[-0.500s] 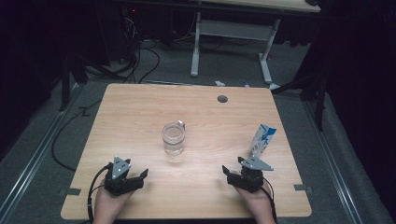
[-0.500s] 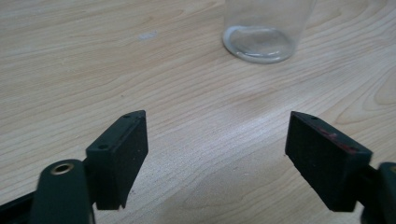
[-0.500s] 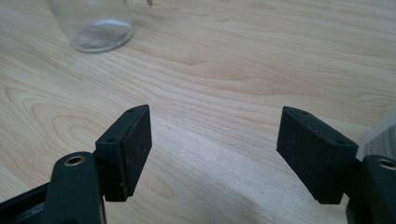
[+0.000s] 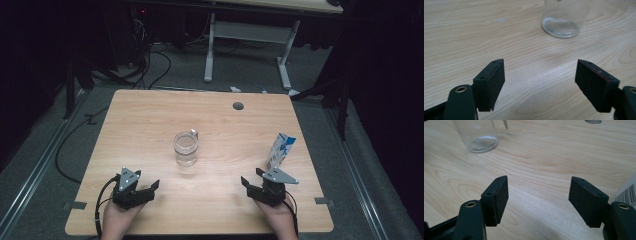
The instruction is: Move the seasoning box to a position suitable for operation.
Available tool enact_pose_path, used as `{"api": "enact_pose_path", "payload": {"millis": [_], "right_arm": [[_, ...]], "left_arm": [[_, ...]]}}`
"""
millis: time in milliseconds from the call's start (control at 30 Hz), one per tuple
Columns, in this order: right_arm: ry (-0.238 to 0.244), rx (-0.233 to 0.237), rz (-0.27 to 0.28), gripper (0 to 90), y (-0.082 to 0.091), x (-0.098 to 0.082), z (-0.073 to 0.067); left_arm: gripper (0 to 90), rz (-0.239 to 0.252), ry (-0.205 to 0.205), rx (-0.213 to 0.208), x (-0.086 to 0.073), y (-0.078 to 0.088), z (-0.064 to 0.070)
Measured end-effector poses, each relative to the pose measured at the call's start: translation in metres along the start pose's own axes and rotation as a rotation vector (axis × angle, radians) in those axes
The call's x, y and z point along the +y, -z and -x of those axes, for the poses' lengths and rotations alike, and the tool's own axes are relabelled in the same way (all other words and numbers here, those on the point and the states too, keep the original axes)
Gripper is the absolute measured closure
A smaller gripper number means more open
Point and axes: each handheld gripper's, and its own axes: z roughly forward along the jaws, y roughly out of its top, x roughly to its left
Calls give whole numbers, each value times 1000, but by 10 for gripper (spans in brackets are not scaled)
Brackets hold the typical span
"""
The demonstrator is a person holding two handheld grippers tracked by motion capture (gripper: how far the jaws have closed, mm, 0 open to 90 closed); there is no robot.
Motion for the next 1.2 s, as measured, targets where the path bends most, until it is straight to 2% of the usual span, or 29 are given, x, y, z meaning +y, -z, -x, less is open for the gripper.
{"api": "enact_pose_path", "payload": {"millis": [333,533,800,833,900,1100,1200], "right_arm": [[1,-2,-6,325,2,0,2],[0,12,-16,340,0,-1,1],[2,25,-38,361,-2,-4,4],[3,31,-37,366,-1,-4,4],[2,33,-33,367,-1,-4,4],[17,43,-23,401,1,-2,4],[29,42,-24,407,1,-2,3]], "left_arm": [[292,-12,-34,-1,0,-1,4],[396,20,-37,5,2,3,5],[443,19,-17,-20,14,-6,10],[448,15,4,-28,16,-10,9],[452,11,15,-38,17,-11,8],[518,39,52,-20,25,-16,7],[544,50,29,-9,30,-19,11]]}}
